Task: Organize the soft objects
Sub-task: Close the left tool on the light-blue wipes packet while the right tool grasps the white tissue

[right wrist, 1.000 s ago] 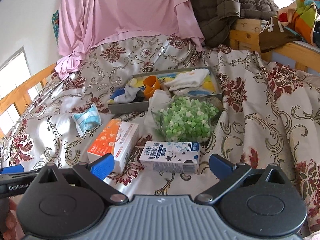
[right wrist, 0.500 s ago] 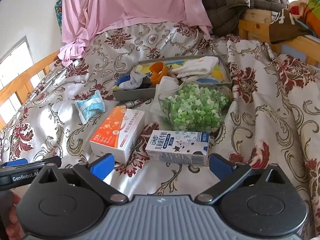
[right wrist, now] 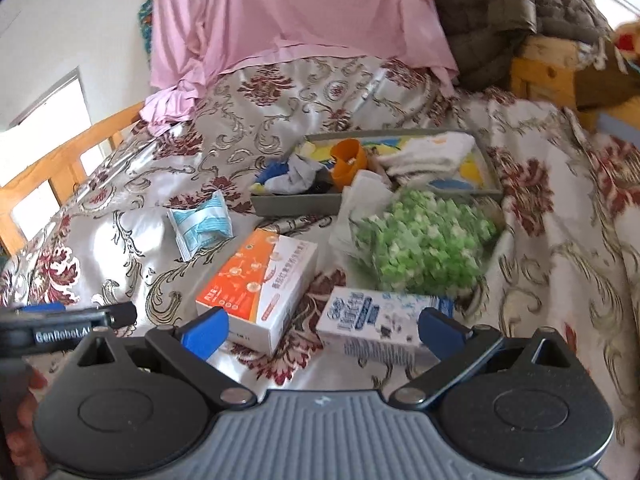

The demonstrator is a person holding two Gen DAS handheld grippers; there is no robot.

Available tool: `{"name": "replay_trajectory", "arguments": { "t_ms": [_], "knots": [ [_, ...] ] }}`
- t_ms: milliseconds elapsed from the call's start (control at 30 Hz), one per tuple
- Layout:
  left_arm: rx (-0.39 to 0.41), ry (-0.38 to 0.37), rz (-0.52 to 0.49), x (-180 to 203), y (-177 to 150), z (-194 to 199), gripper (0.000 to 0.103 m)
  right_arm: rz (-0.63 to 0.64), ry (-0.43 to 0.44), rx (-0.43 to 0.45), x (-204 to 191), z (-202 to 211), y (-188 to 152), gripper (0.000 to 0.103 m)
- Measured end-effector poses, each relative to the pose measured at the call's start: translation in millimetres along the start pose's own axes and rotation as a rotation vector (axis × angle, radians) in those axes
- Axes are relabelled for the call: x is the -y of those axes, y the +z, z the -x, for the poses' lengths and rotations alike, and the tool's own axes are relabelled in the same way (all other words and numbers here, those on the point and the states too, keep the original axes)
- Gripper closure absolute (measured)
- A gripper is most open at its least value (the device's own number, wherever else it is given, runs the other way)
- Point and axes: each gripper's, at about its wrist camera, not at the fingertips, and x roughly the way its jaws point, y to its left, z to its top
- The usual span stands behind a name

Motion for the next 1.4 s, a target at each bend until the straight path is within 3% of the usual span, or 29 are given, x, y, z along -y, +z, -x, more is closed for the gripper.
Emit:
{"name": "replay_trajectory", "arguments": {
  "t_ms": [300,467,567,733,900,1033,1233,1400],
  "knots": [
    [-0.080,-0.082,-0.035,-7,28,-35,0.001,0.102,0.003,0.052,-12,-16,7,0.000],
    [-0.070,-0.109,-0.061,-14,51,-60,0.001,0.110,-0.029,0.073,-6,-37,19,0.000],
    [-0.051,-0.122,-0.029,-21,63,-78,0.001,0.102,-0.037,0.076,1,-56,30,0.000],
    [-0.049,-0.177,0.119,-35,76,-115,0.001,0.122,-0.029,0.079,3,-92,49,0.000],
    [-0.034,-0.225,0.096,-32,84,-148,0.001,0.222,-0.047,0.097,-3,-126,70,0.000],
    [-0.039,-0.283,0.087,-32,88,-170,0.001,0.270,-0.107,0.035,-4,-153,87,0.000],
    [-0.010,-0.361,0.067,-33,92,-183,0.001,0.209,-0.096,-0.113,0,-180,104,0.000],
    [-0.014,-0.440,0.112,-37,91,-191,0.011,0.157,-0.114,-0.208,0,-202,116,0.000]
  ]
}}
